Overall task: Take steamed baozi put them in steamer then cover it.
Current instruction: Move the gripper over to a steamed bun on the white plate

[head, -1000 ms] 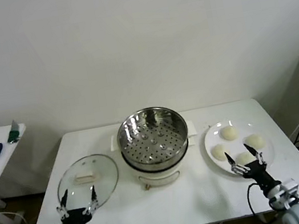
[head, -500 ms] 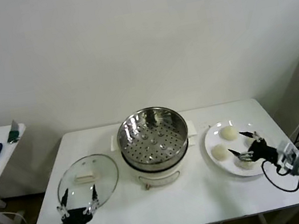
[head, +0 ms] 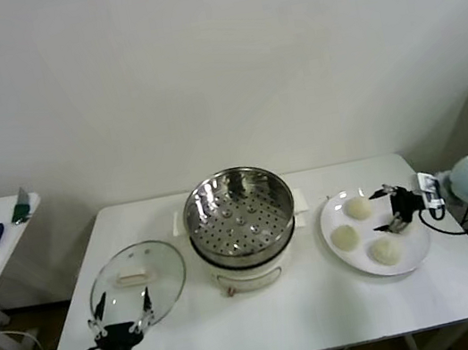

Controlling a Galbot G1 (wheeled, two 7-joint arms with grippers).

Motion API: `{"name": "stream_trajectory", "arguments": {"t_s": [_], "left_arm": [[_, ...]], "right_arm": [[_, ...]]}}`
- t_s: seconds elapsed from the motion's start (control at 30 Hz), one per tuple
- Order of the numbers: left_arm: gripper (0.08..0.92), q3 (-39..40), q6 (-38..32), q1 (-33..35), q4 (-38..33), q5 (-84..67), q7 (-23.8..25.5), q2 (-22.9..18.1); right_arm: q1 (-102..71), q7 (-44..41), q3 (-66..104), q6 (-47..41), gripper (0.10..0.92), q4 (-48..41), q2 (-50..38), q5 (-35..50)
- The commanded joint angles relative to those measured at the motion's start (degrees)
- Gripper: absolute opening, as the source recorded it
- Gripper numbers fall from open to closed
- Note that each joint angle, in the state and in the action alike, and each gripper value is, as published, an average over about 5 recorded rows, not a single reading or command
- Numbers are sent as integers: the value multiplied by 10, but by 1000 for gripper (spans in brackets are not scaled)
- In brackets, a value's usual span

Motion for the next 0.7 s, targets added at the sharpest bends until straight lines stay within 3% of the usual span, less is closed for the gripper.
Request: {"name": "stream_trajectory", "arguments": {"t_s": [0.03,0.3,0.7], "left_arm": [[823,-4,12,-7,4,21,1,5],[823,-9,18,-17,11,29,0,5],[823,-6,25,-20,23,11,-2,6]], "right_arm": [[257,-111,-238,64,823,-202,65,-101],[277,-106,-236,102,823,-346,186,-164],[231,-40,-166,131,823,-415,257,-238]]}}
